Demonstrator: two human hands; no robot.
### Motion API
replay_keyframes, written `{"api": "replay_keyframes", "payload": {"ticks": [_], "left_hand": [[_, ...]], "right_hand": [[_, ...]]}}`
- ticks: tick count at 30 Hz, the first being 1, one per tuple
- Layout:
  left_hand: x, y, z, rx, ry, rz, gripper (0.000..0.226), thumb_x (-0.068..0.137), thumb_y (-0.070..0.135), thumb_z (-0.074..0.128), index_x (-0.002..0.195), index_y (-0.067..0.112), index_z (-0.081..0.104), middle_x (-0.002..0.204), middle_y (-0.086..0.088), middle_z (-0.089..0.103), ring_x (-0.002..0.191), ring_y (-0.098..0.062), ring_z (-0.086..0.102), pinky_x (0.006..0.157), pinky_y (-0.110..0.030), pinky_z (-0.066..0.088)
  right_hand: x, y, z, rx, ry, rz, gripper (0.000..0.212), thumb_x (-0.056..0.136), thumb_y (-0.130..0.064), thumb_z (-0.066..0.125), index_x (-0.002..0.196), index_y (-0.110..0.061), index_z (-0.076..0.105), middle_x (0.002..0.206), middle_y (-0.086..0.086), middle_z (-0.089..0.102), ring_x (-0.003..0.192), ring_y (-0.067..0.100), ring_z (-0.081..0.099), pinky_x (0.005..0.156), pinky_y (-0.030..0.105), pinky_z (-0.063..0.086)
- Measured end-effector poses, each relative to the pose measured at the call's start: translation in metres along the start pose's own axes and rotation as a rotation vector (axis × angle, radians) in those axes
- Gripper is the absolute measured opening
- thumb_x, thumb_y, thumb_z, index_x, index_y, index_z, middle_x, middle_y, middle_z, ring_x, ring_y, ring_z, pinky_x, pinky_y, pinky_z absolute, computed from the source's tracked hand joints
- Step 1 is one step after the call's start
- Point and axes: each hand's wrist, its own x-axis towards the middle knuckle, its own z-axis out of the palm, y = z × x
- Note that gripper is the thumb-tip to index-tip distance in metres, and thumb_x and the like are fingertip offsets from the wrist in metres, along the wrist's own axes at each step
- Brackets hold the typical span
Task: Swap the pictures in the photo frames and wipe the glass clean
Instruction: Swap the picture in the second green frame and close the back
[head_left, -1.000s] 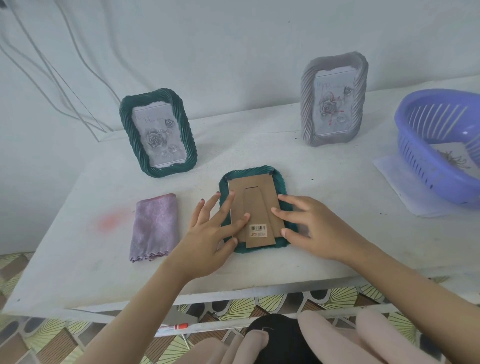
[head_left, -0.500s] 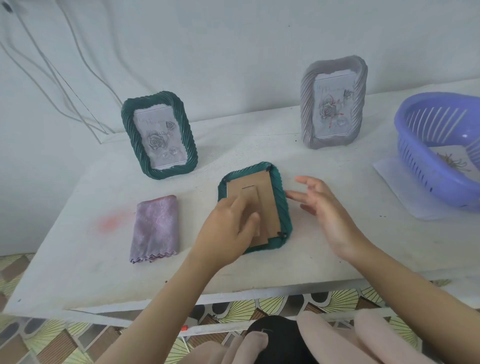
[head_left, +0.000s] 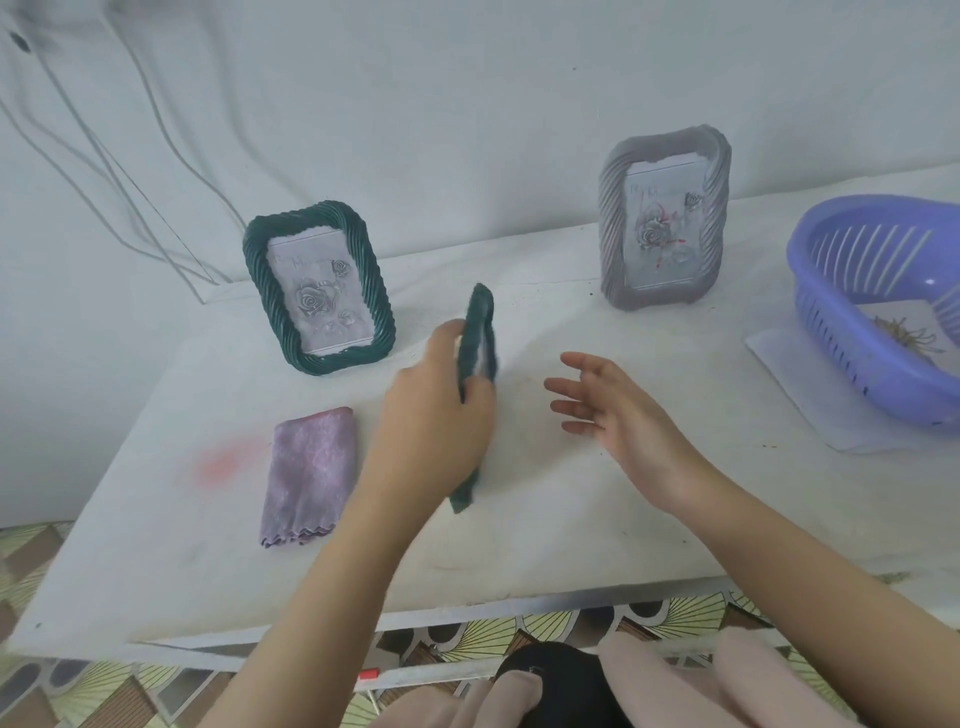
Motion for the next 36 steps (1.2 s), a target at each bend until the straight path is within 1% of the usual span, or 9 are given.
{"api": "replay_keyframes", "payload": {"ticks": [5,9,11,13,19,25,29,32,36], "left_hand": [[0.005,-0.024,-0.003,-0.557,-0.052,-0.307,0.039,0.091,0.006,0.039,0.124,0.023,0.051,0.086,-0.022,0.067,0.07,-0.024,0.057,0.068,-0.05,0.052],[0.0,-0.045,0.022,-0.744,-0.054,-0.405,0.04,0.093,0.0,0.037,0.125,0.021,0.049,0.087,0.0,0.068,0.071,-0.012,0.064,0.064,-0.029,0.053],[-0.003,-0.059,0.037,-0.676,-0.057,-0.391,0.038,0.093,-0.002,0.039,0.124,0.017,0.048,0.1,0.001,0.068,0.081,-0.005,0.066,0.072,-0.024,0.055],[-0.006,-0.068,0.047,-0.495,-0.054,-0.3,0.044,0.09,0.006,0.042,0.133,0.014,0.046,0.113,-0.001,0.065,0.096,-0.009,0.063,0.088,-0.035,0.052],[-0.011,-0.073,0.051,0.005,0.008,-0.083,0.031,0.091,0.006,0.047,0.12,-0.002,0.055,0.103,-0.02,0.062,0.109,-0.024,0.045,0.084,-0.025,0.031],[-0.019,-0.084,0.059,0.067,-0.006,-0.03,0.037,0.092,0.009,0.048,0.128,0.004,0.052,0.132,-0.008,0.055,0.137,-0.024,0.031,0.109,-0.028,0.024],[-0.021,-0.09,0.057,0.058,0.019,-0.026,0.036,0.089,0.014,0.057,0.123,0.005,0.057,0.13,-0.01,0.057,0.136,-0.024,0.033,0.107,-0.025,0.021],[-0.017,-0.099,0.052,0.039,-0.009,-0.003,0.037,0.088,0.017,0.06,0.124,0.01,0.058,0.136,-0.008,0.052,0.137,-0.02,0.031,0.11,-0.025,0.02],[-0.014,-0.111,0.038,0.019,0.102,-0.006,0.029,0.089,0.007,0.054,0.116,0.012,0.064,0.13,-0.008,0.056,0.131,-0.02,0.039,0.103,-0.021,0.025]], "right_hand": [[0.003,0.011,-0.002,-0.093,0.102,-0.037,0.032,0.094,-0.023,0.05,0.123,-0.033,0.044,0.117,-0.003,0.059,0.1,0.015,0.062,0.084,0.027,0.05],[0.008,0.018,-0.006,-0.223,0.196,-0.12,0.041,0.087,-0.011,0.06,0.124,-0.025,0.046,0.117,0.002,0.06,0.093,0.013,0.062,0.083,0.027,0.051],[0.011,0.021,-0.01,-0.36,0.236,-0.181,0.041,0.084,-0.009,0.063,0.12,-0.024,0.05,0.117,-0.001,0.062,0.091,0.011,0.061,0.087,0.024,0.048],[0.013,0.023,-0.012,-0.559,0.251,-0.251,0.042,0.082,-0.011,0.064,0.12,-0.024,0.051,0.117,-0.007,0.062,0.102,0.006,0.059,0.091,0.017,0.041],[0.02,0.038,-0.021,-0.924,0.236,-0.4,0.045,0.084,-0.024,0.062,0.127,-0.019,0.049,0.121,-0.002,0.064,0.114,0.013,0.058,0.102,0.048,0.038],[0.021,0.035,-0.023,-1.229,0.121,-0.339,0.045,0.096,-0.03,0.043,0.139,-0.021,0.038,0.148,-0.002,0.037,0.142,0.016,0.022,0.115,0.041,0.006],[0.021,0.031,-0.027,-1.285,-0.017,-0.248,0.054,0.096,-0.04,0.034,0.146,-0.029,0.016,0.155,-0.008,0.016,0.144,0.009,0.004,0.116,0.04,-0.005],[0.02,0.034,-0.028,-1.405,-0.103,-0.251,0.065,0.085,-0.055,0.005,0.146,-0.034,-0.003,0.157,-0.01,0.001,0.141,0.002,-0.008,0.115,0.041,-0.01],[0.02,0.037,-0.027,-1.467,-0.107,-0.26,0.071,0.077,-0.054,-0.009,0.145,-0.035,-0.005,0.156,-0.011,-0.003,0.137,-0.001,-0.013,0.113,0.042,-0.012]]}}
